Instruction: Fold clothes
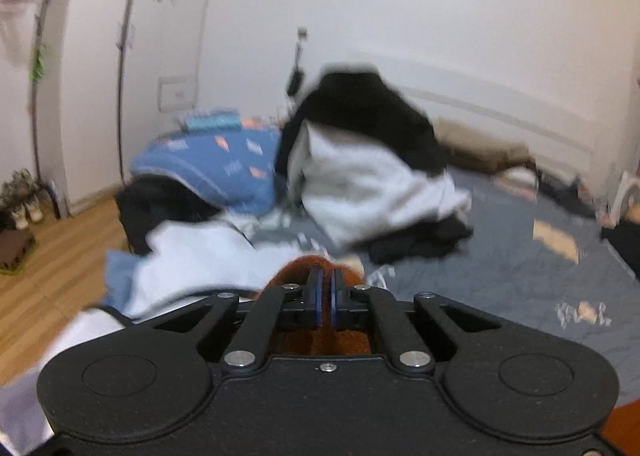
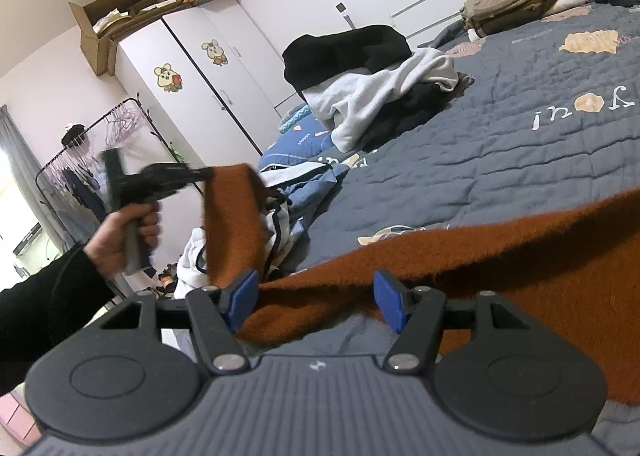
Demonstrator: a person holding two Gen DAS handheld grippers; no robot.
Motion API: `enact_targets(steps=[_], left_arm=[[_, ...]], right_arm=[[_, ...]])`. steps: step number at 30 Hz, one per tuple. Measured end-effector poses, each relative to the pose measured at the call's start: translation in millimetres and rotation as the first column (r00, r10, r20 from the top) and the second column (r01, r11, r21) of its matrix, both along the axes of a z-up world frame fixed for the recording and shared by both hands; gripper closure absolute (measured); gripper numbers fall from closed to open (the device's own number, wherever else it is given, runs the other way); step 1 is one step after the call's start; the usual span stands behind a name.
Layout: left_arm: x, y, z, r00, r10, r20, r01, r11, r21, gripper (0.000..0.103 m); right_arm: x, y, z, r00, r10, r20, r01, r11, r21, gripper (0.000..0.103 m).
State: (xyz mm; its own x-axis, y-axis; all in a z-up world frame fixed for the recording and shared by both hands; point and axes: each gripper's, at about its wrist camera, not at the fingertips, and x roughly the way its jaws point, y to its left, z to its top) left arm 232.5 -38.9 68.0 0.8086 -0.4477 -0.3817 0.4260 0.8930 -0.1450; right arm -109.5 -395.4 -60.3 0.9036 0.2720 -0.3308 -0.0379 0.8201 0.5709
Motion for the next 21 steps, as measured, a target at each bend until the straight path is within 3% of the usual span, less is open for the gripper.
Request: enact_targets(steps=[5, 9, 13, 15, 18, 21], left_arm=[[-35.7, 51.4, 60.0, 0.99, 0.093, 0.102, -0.082, 0.991, -0.108, 0.099], [-58.5, 84.8, 107.0, 0.964, 0.196, 0.18, -0.163, 0.97, -0.182, 0.099], [-76.2, 110.5, 120.8, 0.95, 0.253, 0.183, -0.22, 0.958, -0.186, 0.099], [-80.6, 121.4, 109.5, 0.953, 0.268, 0.144, -0.247, 0.958, -0.147, 0.099], [-75.6, 138.8, 62.3, 0.951, 0.309, 0.002, -0.308, 0.949, -0.064, 0.099], [-67.7, 149.9, 3.5, 0.92, 0.361, -0.155, -0.363, 0.932, 0.014, 0.099]], right_arm=[[-2.3, 0.9, 3.7, 1.0, -0.002, 0.014, 0.002, 1.0, 0.012, 0.04], [-4.1, 1.4, 6.9, 1.0, -0.006, 0.025, 0.006, 1.0, 0.017, 0.04], [-3.7, -0.9, 8.1, 0.999, -0.015, 0.032, 0.014, 0.999, 0.032, 0.04], [-3.0, -2.4, 7.9, 0.999, -0.02, 0.033, 0.019, 0.999, 0.041, 0.04], [-1.7, -4.6, 6.2, 0.999, -0.027, 0.025, 0.025, 0.998, 0.052, 0.04], [-2.3, -3.3, 5.9, 0.999, -0.027, 0.024, 0.026, 0.998, 0.053, 0.04]])
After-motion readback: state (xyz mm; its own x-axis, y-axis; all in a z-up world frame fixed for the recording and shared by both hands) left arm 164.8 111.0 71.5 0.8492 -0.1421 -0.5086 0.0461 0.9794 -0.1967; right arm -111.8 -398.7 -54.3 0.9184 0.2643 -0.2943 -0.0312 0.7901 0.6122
